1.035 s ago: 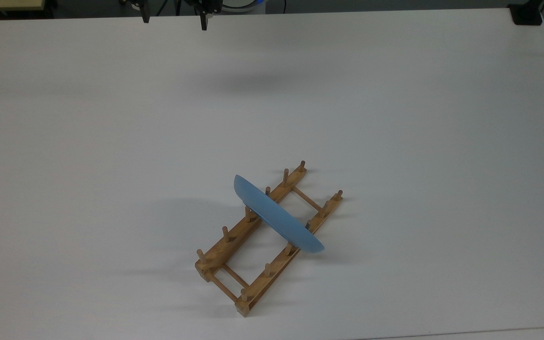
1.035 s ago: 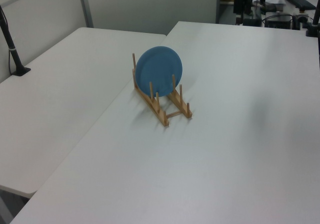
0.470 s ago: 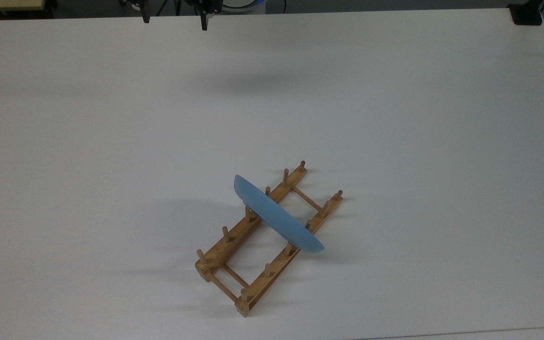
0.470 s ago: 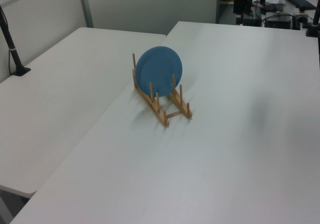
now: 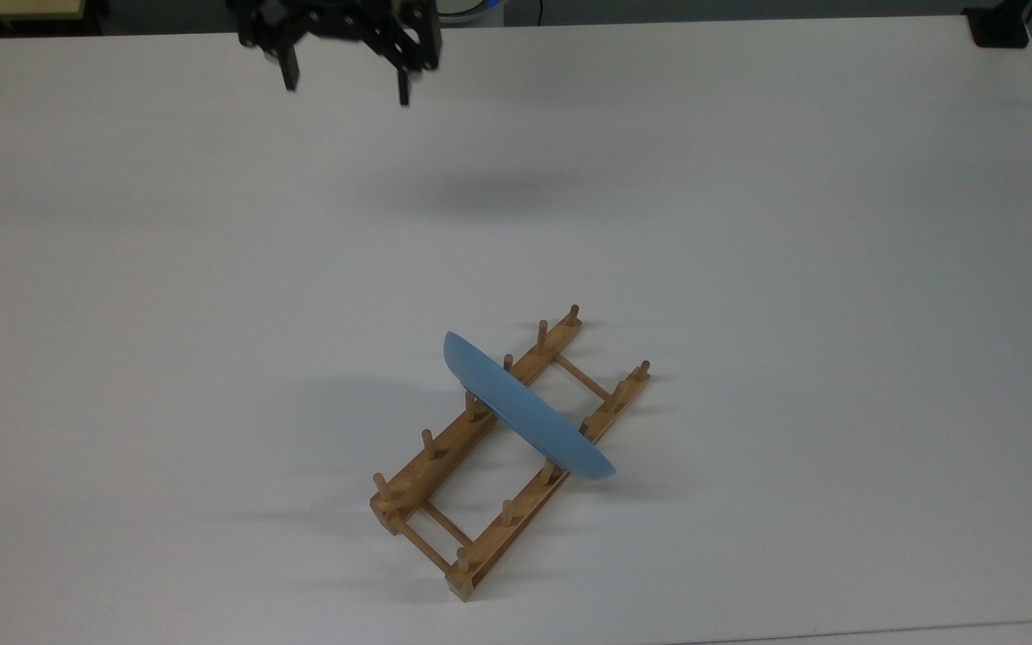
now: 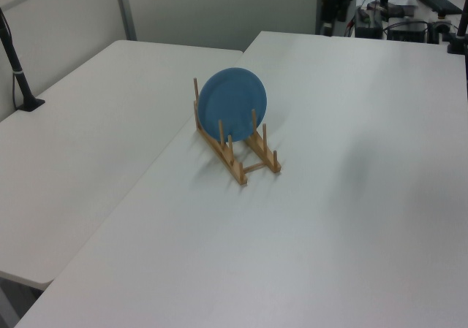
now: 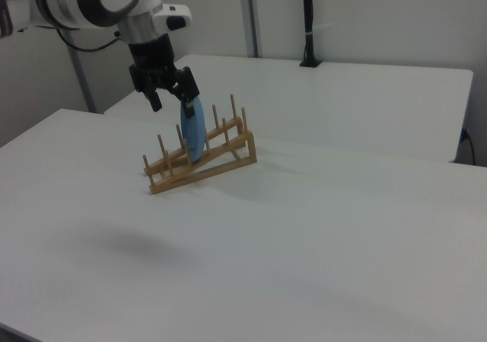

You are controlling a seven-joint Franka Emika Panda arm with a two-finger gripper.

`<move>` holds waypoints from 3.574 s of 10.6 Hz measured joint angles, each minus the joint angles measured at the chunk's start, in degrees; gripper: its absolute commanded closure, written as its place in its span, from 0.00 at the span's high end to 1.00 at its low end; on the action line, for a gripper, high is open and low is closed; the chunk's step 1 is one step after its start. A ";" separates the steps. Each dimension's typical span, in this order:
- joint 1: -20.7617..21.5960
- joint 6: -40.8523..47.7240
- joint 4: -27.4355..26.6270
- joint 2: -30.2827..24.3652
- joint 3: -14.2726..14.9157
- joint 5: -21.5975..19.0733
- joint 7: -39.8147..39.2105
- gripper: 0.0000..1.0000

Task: Pick plate from plate rack
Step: 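Move the open gripper down toward the rim of the blue plate, then close the gripper on the blue plate's rim, then lift the blue plate up out of the rack slots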

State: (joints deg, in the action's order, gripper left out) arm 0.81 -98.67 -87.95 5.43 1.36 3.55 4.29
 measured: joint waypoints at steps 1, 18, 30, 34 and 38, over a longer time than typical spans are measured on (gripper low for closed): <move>1.42 -3.59 1.00 1.50 -0.02 0.24 1.92 1.00; 11.64 -30.91 2.60 19.03 -0.15 30.31 27.75 0.16; 10.63 -30.91 4.72 14.90 0.73 33.54 27.80 0.00; 10.53 -30.91 4.70 14.68 0.84 21.65 28.13 0.00; 8.57 -26.32 4.68 13.10 0.98 7.36 21.43 0.00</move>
State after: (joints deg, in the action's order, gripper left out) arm 9.38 -124.99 -83.27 18.53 2.33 10.92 25.72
